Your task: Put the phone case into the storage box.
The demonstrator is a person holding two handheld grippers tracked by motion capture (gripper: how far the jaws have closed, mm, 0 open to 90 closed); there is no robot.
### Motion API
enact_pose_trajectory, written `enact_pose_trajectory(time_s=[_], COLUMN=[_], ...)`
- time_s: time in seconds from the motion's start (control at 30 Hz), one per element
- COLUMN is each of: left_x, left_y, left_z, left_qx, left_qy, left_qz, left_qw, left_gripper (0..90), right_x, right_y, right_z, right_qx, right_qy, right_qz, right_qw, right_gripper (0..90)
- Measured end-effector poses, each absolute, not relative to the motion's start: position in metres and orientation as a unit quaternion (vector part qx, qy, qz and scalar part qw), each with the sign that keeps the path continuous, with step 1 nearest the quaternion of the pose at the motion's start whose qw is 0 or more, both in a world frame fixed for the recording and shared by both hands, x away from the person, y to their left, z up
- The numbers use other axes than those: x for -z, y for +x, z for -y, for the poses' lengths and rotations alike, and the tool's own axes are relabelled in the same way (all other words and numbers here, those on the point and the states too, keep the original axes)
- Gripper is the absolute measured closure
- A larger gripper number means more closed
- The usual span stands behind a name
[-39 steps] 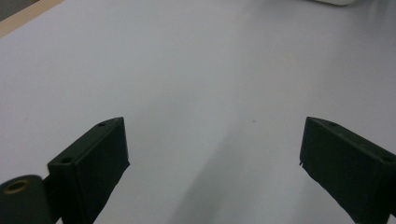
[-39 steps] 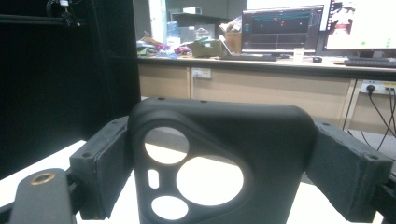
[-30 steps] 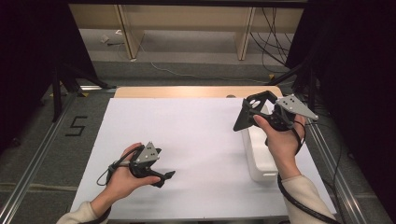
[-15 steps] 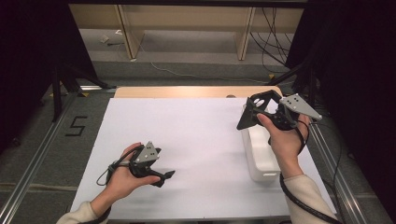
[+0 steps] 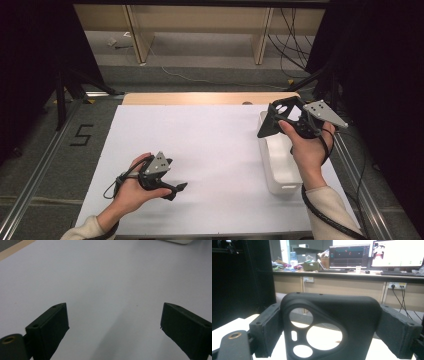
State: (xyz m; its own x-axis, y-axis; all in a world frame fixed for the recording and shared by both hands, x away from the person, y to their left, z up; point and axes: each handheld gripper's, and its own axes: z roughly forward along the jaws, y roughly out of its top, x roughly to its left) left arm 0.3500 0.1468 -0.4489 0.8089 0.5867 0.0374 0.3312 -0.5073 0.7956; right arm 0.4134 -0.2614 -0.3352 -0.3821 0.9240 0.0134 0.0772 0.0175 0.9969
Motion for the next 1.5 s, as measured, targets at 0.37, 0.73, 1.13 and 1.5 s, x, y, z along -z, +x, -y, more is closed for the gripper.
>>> enact_pose_trajectory(time_s=[0.37, 0.73, 1.13, 1.5], left_x=[0.45, 0.449, 0.449, 0.449], left_y=[0.35, 0.35, 0.35, 0.35], left_z=[-0.147, -0.147, -0.147, -0.147], left_qx=[-0.154, -0.154, -0.153, -0.152], left_qy=[0.853, 0.854, 0.853, 0.853], left_qz=[-0.27, -0.27, -0.27, -0.27], left_qw=[0.419, 0.418, 0.418, 0.419], left_gripper=[7.5, 7.5, 7.4, 7.4], right_x=[0.335, 0.335, 0.338, 0.338], right_y=[0.416, 0.42, 0.428, 0.435], right_z=[0.27, 0.275, 0.275, 0.275], right_qx=[-0.563, -0.557, -0.549, -0.54], right_qy=[0.422, 0.428, 0.434, 0.438], right_qz=[-0.6, -0.598, -0.6, -0.605], right_qw=[0.38, 0.385, 0.387, 0.389], right_gripper=[15.0, 15.0, 15.0, 15.0])
